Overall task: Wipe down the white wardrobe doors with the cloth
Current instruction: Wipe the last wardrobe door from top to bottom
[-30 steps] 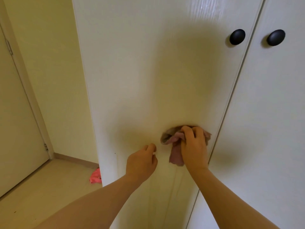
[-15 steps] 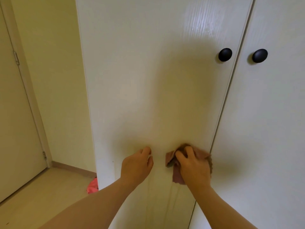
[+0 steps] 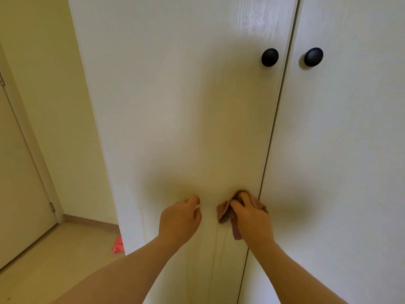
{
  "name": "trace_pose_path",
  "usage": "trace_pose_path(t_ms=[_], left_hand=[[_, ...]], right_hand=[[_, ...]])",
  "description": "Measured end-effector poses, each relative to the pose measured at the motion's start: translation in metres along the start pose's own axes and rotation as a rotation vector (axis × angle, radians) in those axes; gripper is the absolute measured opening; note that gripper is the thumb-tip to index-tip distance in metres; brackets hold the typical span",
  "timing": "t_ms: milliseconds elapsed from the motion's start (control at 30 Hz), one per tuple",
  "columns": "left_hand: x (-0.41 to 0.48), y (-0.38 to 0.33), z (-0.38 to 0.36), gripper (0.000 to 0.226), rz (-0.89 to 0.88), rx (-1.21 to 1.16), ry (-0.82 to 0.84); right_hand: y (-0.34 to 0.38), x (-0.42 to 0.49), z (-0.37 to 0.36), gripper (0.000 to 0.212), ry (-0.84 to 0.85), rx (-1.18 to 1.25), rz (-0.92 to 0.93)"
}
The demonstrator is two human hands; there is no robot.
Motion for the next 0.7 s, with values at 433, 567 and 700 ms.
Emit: trace_pose_path(t_ms=[433,567,700], left_hand=[[-0.002,0.024,-0.005,0.021,-0.074,-0.071,-0.087],[0.004,0.027,0.000,0.023,-0.178,-0.057,-0.202],[0.004,0.024,0.001,0.026,-0.281,-0.043,-0.258]], right_hand=[[0.006,0.020,-0.005,0.032,-0.096,0.056,-0.200],[0.008,0.021,-0.007,0.031,0.000,0.076,-0.129],[0.009,0.045,0.019,0.008,-0.133,0.201,-0.237]])
Point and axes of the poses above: each hand's wrist, its own x-axis towards the middle knuckle, its own z-axis out of the back of the hand, y = z × x, the point moved 5 cm from there along x, towards the middle knuckle, and after that the axes turned 1 degree about y, right-handed, at the moved point
